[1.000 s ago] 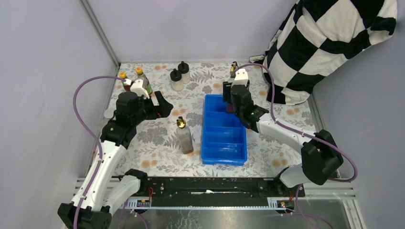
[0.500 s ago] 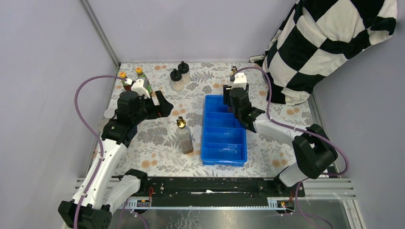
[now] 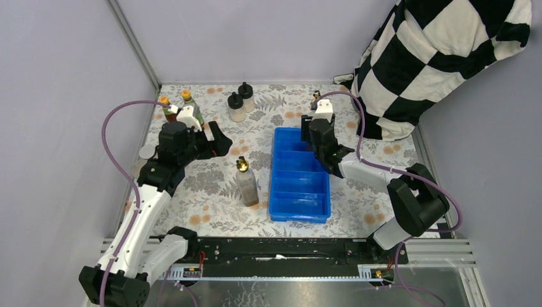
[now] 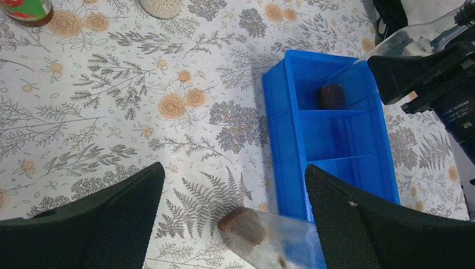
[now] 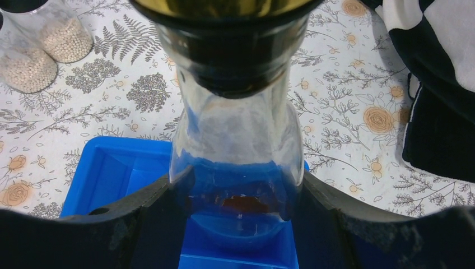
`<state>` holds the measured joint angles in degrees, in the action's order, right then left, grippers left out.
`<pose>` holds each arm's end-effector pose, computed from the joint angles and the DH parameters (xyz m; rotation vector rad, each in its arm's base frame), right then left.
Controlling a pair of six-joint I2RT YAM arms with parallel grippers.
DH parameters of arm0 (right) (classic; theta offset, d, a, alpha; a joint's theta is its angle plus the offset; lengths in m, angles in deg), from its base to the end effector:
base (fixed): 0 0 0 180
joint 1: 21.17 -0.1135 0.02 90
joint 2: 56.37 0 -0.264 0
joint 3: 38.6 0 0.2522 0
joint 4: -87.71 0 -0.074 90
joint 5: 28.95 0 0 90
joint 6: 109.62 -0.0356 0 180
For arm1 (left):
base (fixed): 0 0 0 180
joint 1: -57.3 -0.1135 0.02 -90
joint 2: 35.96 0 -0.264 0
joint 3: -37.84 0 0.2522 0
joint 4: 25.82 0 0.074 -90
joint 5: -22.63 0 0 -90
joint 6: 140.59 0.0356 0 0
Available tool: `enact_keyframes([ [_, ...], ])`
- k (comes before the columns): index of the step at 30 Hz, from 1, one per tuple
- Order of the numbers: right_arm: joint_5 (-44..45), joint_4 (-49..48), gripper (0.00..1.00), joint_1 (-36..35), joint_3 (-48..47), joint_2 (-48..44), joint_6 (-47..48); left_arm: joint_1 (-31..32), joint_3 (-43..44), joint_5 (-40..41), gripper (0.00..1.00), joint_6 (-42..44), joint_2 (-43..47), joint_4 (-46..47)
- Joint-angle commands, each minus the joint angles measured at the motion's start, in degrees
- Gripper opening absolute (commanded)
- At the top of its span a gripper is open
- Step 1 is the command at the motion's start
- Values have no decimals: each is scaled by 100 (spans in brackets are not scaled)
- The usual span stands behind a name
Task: Organize the condiment bottles
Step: Place the bottle in the storage box.
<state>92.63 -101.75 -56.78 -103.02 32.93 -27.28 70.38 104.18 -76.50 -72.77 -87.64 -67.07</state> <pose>0.2923 0.1864 0.2436 -0.0572 1.7985 0.0315 0.1915 -0.0503 0.3356 -0.0624 2.0717 -0.5448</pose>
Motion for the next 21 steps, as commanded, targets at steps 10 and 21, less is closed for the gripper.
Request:
enact_keyframes([
  [10,-56,-692,35,53,180,-48,-366,5,-72,78,99,91,-41,296],
  [21,1,-600,78,51,233,-206,-368,10,-81,43,99,55,-34,283],
])
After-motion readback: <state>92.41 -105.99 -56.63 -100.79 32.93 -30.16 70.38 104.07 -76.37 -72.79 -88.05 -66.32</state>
